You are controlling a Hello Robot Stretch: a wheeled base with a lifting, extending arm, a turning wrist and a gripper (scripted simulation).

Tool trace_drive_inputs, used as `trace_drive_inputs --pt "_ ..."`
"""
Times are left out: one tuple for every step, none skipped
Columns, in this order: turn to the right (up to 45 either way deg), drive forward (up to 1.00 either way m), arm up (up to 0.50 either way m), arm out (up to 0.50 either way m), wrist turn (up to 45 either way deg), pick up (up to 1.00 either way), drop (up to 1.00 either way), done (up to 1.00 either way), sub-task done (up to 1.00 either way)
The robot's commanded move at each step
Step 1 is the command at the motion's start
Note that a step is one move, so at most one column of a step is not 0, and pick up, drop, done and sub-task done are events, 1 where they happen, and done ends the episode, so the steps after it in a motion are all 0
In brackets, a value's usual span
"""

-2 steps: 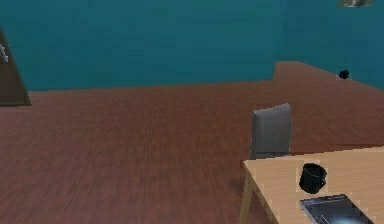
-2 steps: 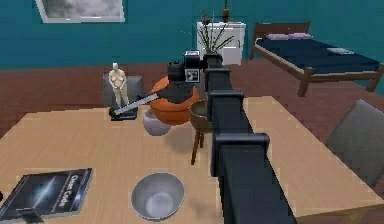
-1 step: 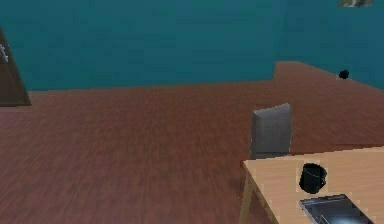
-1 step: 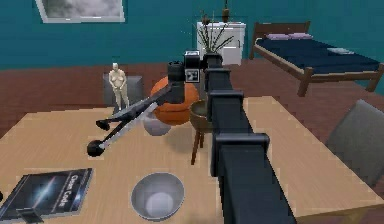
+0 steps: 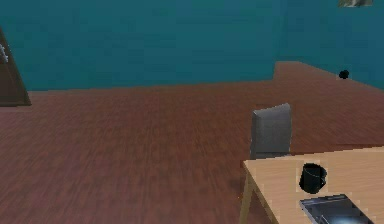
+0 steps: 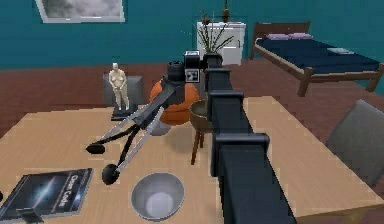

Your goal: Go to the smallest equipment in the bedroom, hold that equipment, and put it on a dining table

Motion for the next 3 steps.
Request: trace_drive_inputs --pt "0.0 0.0 0.0 -0.34 0.0 0.0 0.0 0.0 0.0" --pt "0.0 0.0 0.0 0.44 0.0 0.0 0.0 0.0 0.0" --pt "0.0 0.0 0.0 0.0 45.0 0.0 0.0 0.0 0.0"
